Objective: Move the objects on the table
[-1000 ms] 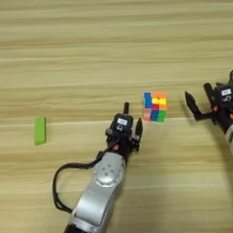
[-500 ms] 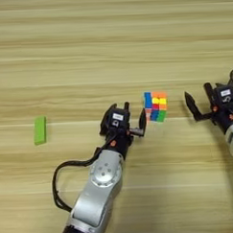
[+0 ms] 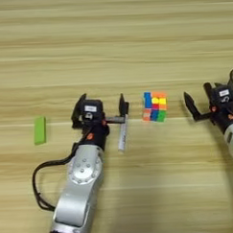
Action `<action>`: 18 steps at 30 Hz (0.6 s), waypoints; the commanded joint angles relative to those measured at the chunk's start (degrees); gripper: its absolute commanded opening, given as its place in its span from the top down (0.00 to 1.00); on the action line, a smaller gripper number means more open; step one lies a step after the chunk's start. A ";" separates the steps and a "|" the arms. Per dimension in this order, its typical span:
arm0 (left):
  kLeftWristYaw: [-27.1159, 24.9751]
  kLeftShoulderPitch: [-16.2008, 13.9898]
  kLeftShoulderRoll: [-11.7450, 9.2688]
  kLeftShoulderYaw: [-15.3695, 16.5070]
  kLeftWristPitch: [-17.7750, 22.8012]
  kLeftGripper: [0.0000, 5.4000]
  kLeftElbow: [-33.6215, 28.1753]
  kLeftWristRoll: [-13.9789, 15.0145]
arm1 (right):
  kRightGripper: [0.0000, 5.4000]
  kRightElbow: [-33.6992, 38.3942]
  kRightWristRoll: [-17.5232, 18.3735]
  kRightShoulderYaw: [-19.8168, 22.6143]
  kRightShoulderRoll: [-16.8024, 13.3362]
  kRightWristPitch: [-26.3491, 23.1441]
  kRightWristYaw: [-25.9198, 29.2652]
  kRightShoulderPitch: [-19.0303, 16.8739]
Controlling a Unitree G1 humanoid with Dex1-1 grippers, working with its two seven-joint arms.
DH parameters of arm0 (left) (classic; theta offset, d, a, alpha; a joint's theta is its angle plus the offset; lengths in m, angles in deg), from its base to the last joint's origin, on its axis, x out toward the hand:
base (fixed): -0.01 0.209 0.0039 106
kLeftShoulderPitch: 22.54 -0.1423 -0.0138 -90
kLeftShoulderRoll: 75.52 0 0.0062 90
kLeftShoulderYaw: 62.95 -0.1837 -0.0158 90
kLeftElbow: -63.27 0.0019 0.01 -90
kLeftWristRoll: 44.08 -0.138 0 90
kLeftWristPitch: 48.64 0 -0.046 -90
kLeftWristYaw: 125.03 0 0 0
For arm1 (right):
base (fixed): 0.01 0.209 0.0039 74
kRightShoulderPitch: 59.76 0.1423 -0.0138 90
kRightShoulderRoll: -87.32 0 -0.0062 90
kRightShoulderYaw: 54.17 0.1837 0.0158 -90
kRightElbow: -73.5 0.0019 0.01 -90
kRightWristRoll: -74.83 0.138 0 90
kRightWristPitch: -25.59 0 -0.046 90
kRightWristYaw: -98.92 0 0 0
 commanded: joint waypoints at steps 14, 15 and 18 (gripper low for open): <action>2.63 -8.51 -0.30 13.01 8.04 0.01 -10.56 -0.43 | 0.00 0.75 0.05 -0.08 -0.24 -0.21 0.38 0.56; 2.60 -8.85 -0.47 14.03 8.25 0.01 -10.43 -0.35 | 0.00 0.71 0.02 -0.10 -0.23 -0.20 0.37 0.59; 2.75 -9.32 -0.58 16.10 8.78 0.01 -9.53 -0.34 | 0.00 0.65 -0.01 -0.13 -0.22 -0.15 0.36 0.62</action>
